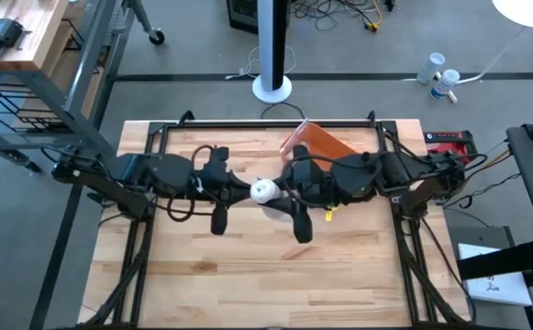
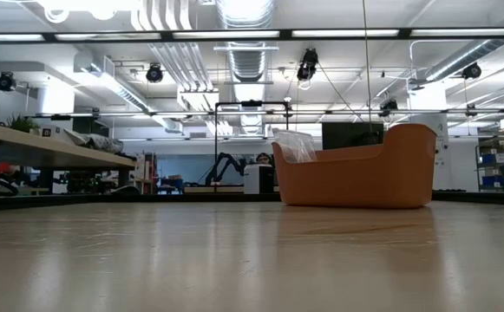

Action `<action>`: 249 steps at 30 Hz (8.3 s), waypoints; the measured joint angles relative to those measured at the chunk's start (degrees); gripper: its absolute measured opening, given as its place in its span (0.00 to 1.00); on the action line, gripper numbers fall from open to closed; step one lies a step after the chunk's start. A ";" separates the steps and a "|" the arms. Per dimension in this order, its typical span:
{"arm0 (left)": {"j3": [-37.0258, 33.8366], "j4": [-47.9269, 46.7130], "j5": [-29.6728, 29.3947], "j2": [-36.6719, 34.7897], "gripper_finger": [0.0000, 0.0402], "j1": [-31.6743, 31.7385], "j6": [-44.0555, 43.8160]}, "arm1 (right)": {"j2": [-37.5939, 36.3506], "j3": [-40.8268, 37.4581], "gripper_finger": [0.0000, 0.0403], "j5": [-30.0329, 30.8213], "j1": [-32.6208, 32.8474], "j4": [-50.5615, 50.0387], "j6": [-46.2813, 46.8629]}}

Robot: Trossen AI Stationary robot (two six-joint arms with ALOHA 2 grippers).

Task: Roll bandage
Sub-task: Put the rolled brown bandage into the transparent zip bag, then close the transparent zip bag

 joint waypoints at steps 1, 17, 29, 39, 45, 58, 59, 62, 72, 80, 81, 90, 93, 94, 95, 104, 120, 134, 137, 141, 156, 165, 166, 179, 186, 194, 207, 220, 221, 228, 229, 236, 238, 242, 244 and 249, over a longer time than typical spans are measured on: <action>0.00 0.00 -0.01 -0.19 0.00 0.00 -0.02 | -0.07 0.00 0.37 0.73 0.09 0.00 -0.60; 0.02 -0.65 -0.18 -4.99 0.00 0.36 -1.64 | -3.21 3.76 0.72 2.11 0.18 0.09 -7.59; 0.02 -1.09 -0.73 -7.54 0.00 1.25 -4.06 | -2.93 4.18 0.73 1.95 0.29 -7.75 -4.25; 0.04 -6.48 -0.59 -10.78 0.00 1.25 -3.80 | 1.02 4.07 0.63 4.62 -0.85 -11.75 -1.17; 0.04 -7.93 -0.36 -11.87 0.00 1.25 -3.80 | 2.89 4.04 0.42 4.61 -2.26 -11.68 -1.72; 0.04 -14.59 1.44 -15.16 0.00 1.16 -3.46 | 2.61 3.93 0.02 3.42 -3.57 -11.67 -5.48; 0.04 -16.06 1.16 -15.50 0.01 1.17 -3.46 | 2.31 3.93 0.02 3.23 -3.56 -11.65 -5.59; 0.04 -19.70 -0.48 -16.46 0.04 1.16 -3.61 | 1.67 4.30 0.00 2.82 -3.60 -12.44 -5.63; -0.29 -22.58 -0.68 -13.35 0.26 1.18 2.46 | 1.55 8.39 0.00 0.02 -4.43 -18.19 -2.14; -0.33 -25.20 -3.31 -9.17 0.46 1.18 3.71 | 1.53 11.08 0.00 -0.16 -4.35 -18.49 -4.00; -0.33 -25.14 -4.20 -8.91 0.48 1.18 3.67 | 1.51 11.49 0.00 -0.96 -4.37 -18.72 -4.39; -0.50 -17.75 -5.48 -6.40 0.59 1.19 5.61 | 1.25 13.90 0.00 -6.14 -4.37 -19.75 -5.23; -0.50 -14.02 -5.01 -6.00 0.57 1.18 7.68 | 0.98 14.01 0.00 -6.14 -4.37 -19.74 -5.11; -0.50 -12.95 -4.77 -5.96 0.57 1.18 8.21 | 0.79 14.01 0.00 -6.14 -4.37 -19.80 -5.11; -0.50 -12.13 -4.20 -5.95 0.56 1.18 8.64 | 0.69 14.01 0.00 -6.14 -4.37 -19.81 -5.08; -0.50 -9.98 0.65 -5.98 0.33 1.18 9.84 | 0.03 14.01 0.00 -6.10 -4.37 -19.72 -6.69; -0.50 -8.19 -3.14 -7.44 0.10 1.16 12.39 | -0.02 14.01 0.00 -9.79 -4.21 -18.99 -8.33; -0.50 -5.40 -3.39 -9.12 0.09 1.16 11.33 | -0.16 14.01 0.00 -10.23 -4.19 -15.15 -9.11; -0.50 -5.49 -3.59 -9.06 0.09 1.16 10.62 | -0.18 14.01 0.00 -10.25 -4.19 -14.84 -9.09; -0.50 -5.57 -3.63 -9.18 0.02 1.16 10.67 | -0.18 14.01 0.00 -10.22 -4.19 -14.86 -8.51; -0.50 -17.62 -3.59 -10.46 0.00 1.16 8.49 | 0.54 13.99 0.26 -8.07 -4.21 -26.27 4.13; -0.50 -22.64 -3.54 -7.36 0.00 1.16 3.86 | 7.60 13.54 0.49 0.64 -5.09 -20.41 -1.70; -0.50 -23.68 -3.22 -7.33 0.00 1.16 2.88 | 9.08 13.41 0.50 0.43 -5.28 -19.80 -1.25; -0.50 -27.75 8.67 -7.97 0.00 0.13 -8.86 | 19.51 13.46 0.45 -7.45 -7.25 -9.57 0.66; -0.50 -28.75 10.34 -8.33 0.00 -0.11 -9.51 | 19.41 13.49 0.37 -7.43 -7.47 -9.24 0.83; -0.50 -28.53 10.42 -8.89 0.00 -0.11 -7.54 | 19.38 13.49 0.17 -7.63 -7.62 -9.50 0.21; -0.50 -28.61 10.49 -10.02 0.05 -0.13 -5.77 | 19.38 13.53 0.01 -11.58 -7.91 -11.02 -0.08; -0.50 -28.12 10.09 -9.91 0.17 -0.11 -5.07 | 19.30 13.53 0.00 -11.78 -7.88 -12.59 -0.08; -0.50 -28.10 10.09 -9.91 0.17 -0.11 -5.07 | 19.30 13.53 0.00 -11.78 -7.88 -12.54 -0.08; -0.48 -28.13 9.79 -9.52 0.11 -0.11 -4.12 | 19.27 13.53 0.00 -11.76 -7.88 -12.19 0.32; -0.50 -28.13 9.79 -9.39 0.10 -0.11 -3.88 | 19.27 13.53 0.00 -11.78 -7.88 -12.13 0.37; -0.48 -28.10 9.83 -8.67 0.01 -0.11 -2.46 | 19.21 13.53 0.00 -12.22 -7.82 -12.43 0.53; -0.48 -28.10 9.83 -8.64 0.01 -0.11 -2.32 | 19.19 13.53 0.00 -12.22 -7.82 -12.45 0.55; -0.48 -27.86 9.83 -8.62 0.01 -0.11 -2.32 | 19.19 13.53 0.00 -12.67 -7.84 -12.29 0.57; -0.48 -27.82 9.83 -8.62 0.02 -0.11 -2.36 | 19.19 13.53 0.00 -13.05 -7.84 -12.18 0.99; -0.48 -27.66 9.81 -9.45 0.05 -0.08 -1.22 | 19.19 13.53 0.00 -13.05 -7.84 -11.41 1.90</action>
